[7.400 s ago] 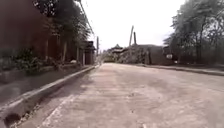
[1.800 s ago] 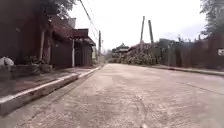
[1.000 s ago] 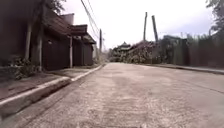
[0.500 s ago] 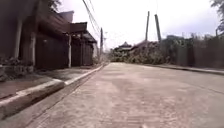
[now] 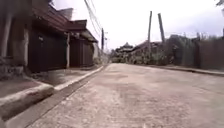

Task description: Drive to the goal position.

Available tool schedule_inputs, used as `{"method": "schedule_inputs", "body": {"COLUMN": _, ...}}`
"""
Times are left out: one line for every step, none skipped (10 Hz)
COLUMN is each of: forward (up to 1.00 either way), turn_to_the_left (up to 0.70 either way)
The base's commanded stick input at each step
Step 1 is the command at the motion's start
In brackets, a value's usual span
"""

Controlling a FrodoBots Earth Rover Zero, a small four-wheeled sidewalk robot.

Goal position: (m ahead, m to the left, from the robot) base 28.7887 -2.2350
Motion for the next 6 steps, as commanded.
{"method": "schedule_inputs", "body": {"forward": 1.00, "turn_to_the_left": 0.00}}
{"method": "schedule_inputs", "body": {"forward": 1.00, "turn_to_the_left": 0.00}}
{"method": "schedule_inputs", "body": {"forward": 1.00, "turn_to_the_left": 0.00}}
{"method": "schedule_inputs", "body": {"forward": 1.00, "turn_to_the_left": -0.03}}
{"method": "schedule_inputs", "body": {"forward": 1.00, "turn_to_the_left": -0.09}}
{"method": "schedule_inputs", "body": {"forward": 1.00, "turn_to_the_left": -0.14}}
